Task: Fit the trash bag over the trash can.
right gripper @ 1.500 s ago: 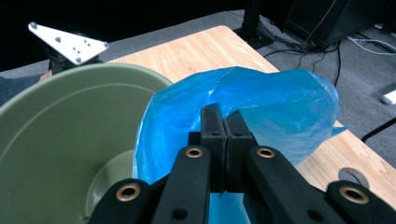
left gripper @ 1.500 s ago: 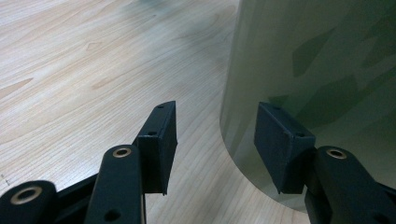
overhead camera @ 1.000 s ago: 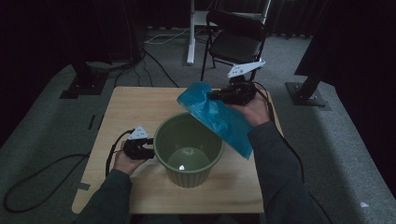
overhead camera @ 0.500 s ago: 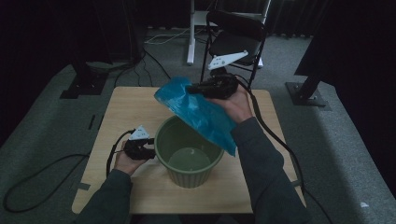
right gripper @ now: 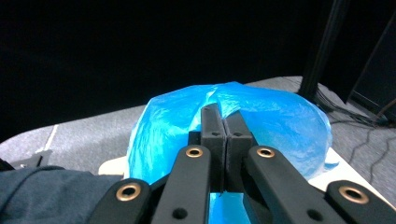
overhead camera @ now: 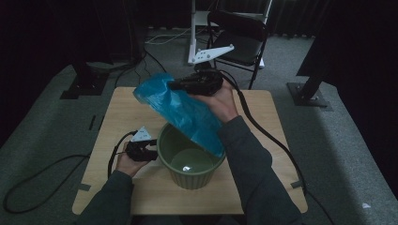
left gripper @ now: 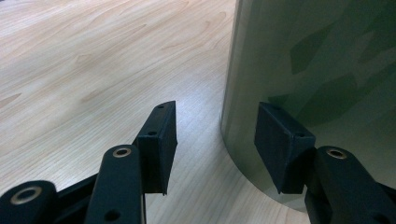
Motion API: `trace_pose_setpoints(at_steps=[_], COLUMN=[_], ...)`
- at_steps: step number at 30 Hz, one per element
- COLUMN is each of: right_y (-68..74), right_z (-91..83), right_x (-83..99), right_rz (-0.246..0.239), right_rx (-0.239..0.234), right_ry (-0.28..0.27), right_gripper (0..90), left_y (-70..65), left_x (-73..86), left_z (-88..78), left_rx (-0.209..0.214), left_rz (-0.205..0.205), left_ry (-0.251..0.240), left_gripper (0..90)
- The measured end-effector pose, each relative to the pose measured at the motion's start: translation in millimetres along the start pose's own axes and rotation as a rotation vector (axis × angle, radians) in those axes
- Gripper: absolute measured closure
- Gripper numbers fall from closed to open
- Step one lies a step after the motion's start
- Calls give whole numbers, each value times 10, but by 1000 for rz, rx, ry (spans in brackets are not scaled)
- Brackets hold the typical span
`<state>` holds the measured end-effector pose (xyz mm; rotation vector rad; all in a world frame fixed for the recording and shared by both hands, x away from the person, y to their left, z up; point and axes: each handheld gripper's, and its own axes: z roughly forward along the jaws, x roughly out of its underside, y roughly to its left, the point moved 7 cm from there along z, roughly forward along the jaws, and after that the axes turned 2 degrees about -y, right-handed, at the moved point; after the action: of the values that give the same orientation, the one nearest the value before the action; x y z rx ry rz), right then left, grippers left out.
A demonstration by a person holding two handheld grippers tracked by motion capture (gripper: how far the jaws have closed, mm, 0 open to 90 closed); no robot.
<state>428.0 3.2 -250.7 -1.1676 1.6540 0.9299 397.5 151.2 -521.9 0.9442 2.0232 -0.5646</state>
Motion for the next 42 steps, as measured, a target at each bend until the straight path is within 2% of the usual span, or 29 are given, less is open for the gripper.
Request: trace_pose_setpoints(at_steps=[9,17,25,30,36,42], right_y=[-12,52,-13,-40,-102,-154], right_z=[63,165,164,107,22,-33], right_x=[75,38,157,253,390,505], right_rz=[6,12,13,13,26,55], right_rx=[15,-14,19,33,48,42], right_ry=[9,-11,16,24,32,29], right_gripper=[896,896,896,896,895,895], left_y=[-26,-47,-56,-39,40,143], left_x=[-16,-21,-41,-59,-86,-157], left_z=[-9,-4,-30,-63,-144,-285], left_rx=[8,12,13,1,-19,-74], left_rz=[6,10,10,13,-13,-34], left_ry=[-8,-7,-24,-35,-73,-130], left_gripper=[486,487,484,484,480,474])
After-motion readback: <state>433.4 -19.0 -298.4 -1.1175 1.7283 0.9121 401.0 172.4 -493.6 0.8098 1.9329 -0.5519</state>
